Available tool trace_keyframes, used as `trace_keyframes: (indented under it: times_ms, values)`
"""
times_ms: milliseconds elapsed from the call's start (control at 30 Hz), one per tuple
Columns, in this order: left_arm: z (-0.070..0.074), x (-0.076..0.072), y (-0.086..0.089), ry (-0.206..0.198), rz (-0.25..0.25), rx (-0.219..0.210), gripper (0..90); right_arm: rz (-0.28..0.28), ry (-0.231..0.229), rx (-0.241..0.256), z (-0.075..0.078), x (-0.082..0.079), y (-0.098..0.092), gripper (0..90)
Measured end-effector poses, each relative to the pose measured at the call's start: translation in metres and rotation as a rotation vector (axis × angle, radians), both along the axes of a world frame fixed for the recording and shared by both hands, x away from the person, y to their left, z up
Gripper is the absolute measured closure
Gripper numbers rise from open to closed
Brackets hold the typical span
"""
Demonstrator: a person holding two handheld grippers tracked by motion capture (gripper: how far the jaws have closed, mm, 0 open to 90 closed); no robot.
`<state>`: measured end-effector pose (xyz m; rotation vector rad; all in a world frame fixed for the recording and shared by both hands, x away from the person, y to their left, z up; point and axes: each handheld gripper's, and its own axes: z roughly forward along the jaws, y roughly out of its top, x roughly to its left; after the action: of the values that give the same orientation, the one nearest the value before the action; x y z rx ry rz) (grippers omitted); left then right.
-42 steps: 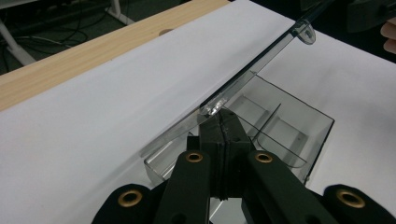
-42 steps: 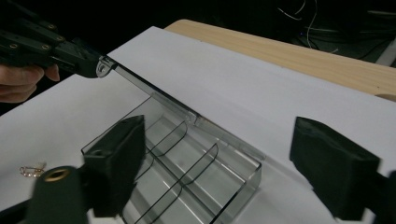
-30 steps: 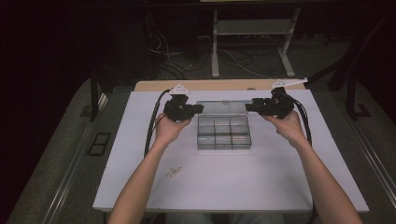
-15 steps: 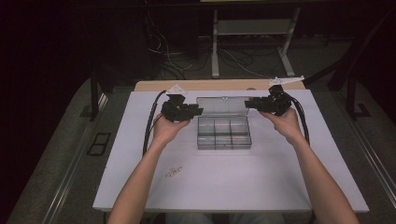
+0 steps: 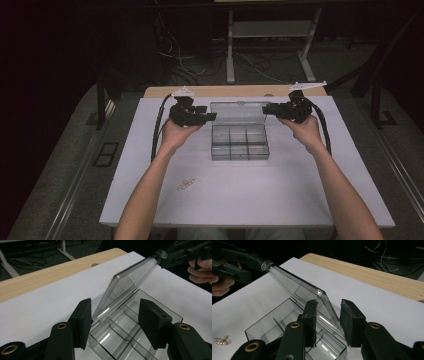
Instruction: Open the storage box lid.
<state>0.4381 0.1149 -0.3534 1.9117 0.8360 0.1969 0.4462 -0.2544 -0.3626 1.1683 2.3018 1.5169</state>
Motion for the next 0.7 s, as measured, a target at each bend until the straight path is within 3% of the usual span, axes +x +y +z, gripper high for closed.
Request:
trace_keyframes:
  times_ms: [200,400,433,633,700]
  values:
    - [-0.001,0.014,0.002,0.0,-0.003,-0.034,43.0,-0.003,0.003,0.018,-0.001,0.003,-0.001,66.3]
    - [-0.007,0.024,0.001,0.031,-0.006,-0.155,43.7,-0.007,0.013,0.051,-0.004,0.006,-0.003,66.4]
    - [-0.009,0.025,0.001,0.037,-0.008,-0.157,44.6,-0.01,0.024,0.069,-0.006,0.007,-0.003,66.6]
    - [-0.02,0.03,-0.006,0.052,-0.022,-0.147,48.6,-0.017,0.021,0.073,-0.007,0.01,-0.003,67.2]
    - [-0.022,0.031,-0.007,0.051,-0.02,-0.152,54.3,-0.018,0.021,0.067,-0.007,0.011,-0.003,67.6]
